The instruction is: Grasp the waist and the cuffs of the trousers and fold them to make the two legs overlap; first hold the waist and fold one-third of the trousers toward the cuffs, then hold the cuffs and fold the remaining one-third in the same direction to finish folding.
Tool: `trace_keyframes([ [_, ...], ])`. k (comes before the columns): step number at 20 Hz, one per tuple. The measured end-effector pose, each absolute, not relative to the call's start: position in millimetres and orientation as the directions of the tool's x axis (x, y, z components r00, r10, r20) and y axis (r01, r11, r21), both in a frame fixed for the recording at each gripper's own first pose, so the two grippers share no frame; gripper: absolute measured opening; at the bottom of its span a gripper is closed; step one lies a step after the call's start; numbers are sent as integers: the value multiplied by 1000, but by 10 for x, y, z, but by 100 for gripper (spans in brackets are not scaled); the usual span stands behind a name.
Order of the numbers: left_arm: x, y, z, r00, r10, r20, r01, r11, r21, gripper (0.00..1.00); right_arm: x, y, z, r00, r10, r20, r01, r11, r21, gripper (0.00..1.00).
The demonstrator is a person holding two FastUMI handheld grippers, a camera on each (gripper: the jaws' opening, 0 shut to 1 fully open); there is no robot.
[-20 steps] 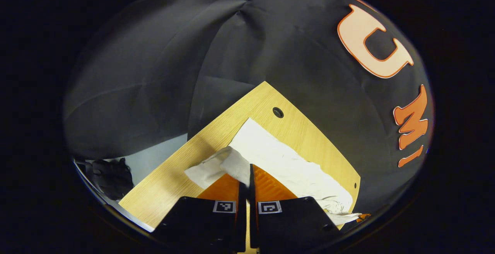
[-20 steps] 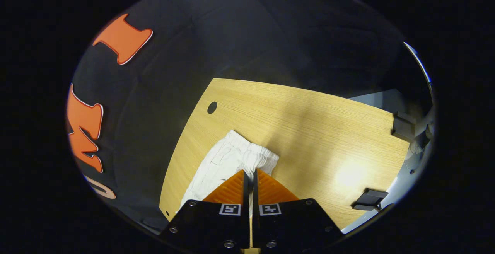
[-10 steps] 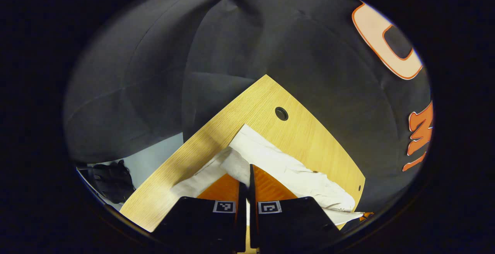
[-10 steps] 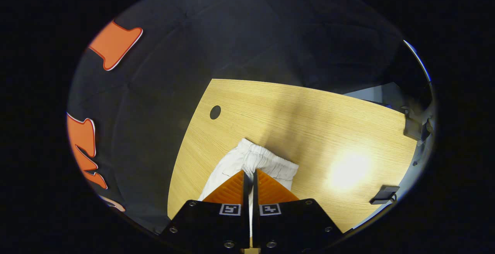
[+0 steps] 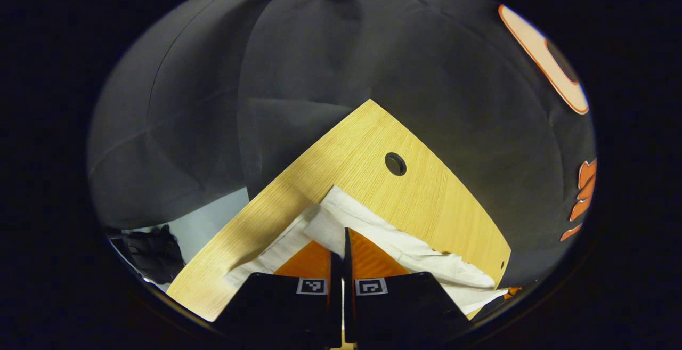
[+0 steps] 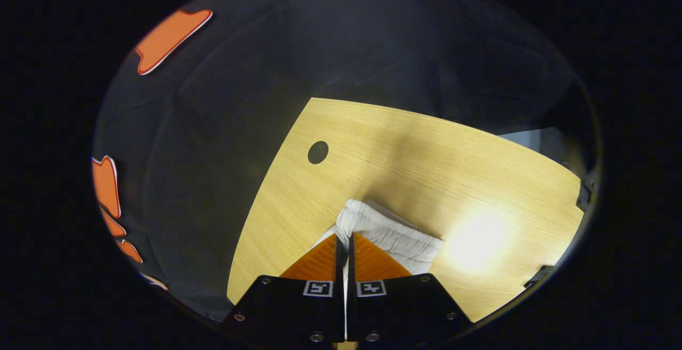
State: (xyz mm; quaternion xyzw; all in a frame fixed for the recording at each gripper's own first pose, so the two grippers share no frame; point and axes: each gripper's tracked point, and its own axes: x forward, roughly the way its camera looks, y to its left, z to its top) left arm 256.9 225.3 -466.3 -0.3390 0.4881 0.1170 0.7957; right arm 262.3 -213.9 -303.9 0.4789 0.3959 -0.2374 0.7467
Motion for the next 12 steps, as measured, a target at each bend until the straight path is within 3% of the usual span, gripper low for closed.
trace_keyframes([
  [3,2620,2232,-4741,469,-153,-870,-544,726,-421,6,2797,-2096,-3111,584,56,-810,734,388,557,3],
  [10,3066,2188,-4509,610,-170,-774,-547,616,-566,15,2826,-2091,-3080,624,73,-778,720,332,609,10],
  [12,3074,2237,-4512,608,-146,-780,-568,607,-556,19,2857,-2066,-3070,649,77,-757,702,323,635,11],
])
